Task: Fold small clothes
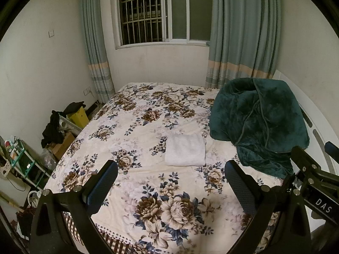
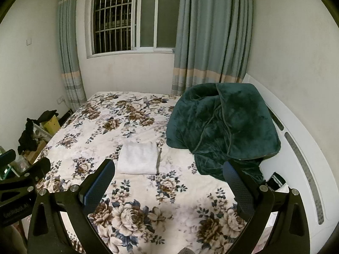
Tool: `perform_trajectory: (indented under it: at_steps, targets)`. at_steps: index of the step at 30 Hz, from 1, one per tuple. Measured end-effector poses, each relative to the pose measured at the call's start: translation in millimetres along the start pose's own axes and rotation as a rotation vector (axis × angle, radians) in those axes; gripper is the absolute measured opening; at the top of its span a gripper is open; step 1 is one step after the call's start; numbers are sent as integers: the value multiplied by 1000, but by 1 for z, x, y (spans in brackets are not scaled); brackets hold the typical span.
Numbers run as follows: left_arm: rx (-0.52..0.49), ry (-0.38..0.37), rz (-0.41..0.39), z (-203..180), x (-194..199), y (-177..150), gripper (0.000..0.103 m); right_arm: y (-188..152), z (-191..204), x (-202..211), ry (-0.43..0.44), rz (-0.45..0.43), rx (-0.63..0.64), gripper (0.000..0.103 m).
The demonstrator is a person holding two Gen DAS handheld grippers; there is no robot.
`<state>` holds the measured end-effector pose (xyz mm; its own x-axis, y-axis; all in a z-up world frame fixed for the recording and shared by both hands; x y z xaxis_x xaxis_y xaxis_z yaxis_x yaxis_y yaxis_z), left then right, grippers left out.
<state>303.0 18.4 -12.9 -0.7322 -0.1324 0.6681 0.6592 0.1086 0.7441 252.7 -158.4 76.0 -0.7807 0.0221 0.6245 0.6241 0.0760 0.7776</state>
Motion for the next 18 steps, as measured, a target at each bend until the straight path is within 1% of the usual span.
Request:
perform_trajectory:
  at_steps: [10, 14, 18]
  targets:
    - [3, -4, 1, 0, 0, 0, 103, 1, 1, 0, 2, -1, 4, 103]
    - [19, -6, 8, 1, 2, 4, 103, 3, 1, 2, 1, 0, 5, 103]
    - [24, -2, -5, 1, 4, 6, 103, 6, 0, 2, 0, -1, 2, 103]
Point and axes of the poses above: each gripper's, at about its wrist camera, not at the fingertips, and x roughly against the way its jaws point, z to its left, y to its top, the point moved 3 cm from there along -x, roughly the way its jaws point, and after that the axes turned 2 degrees about -y, right-handed, at the moved point
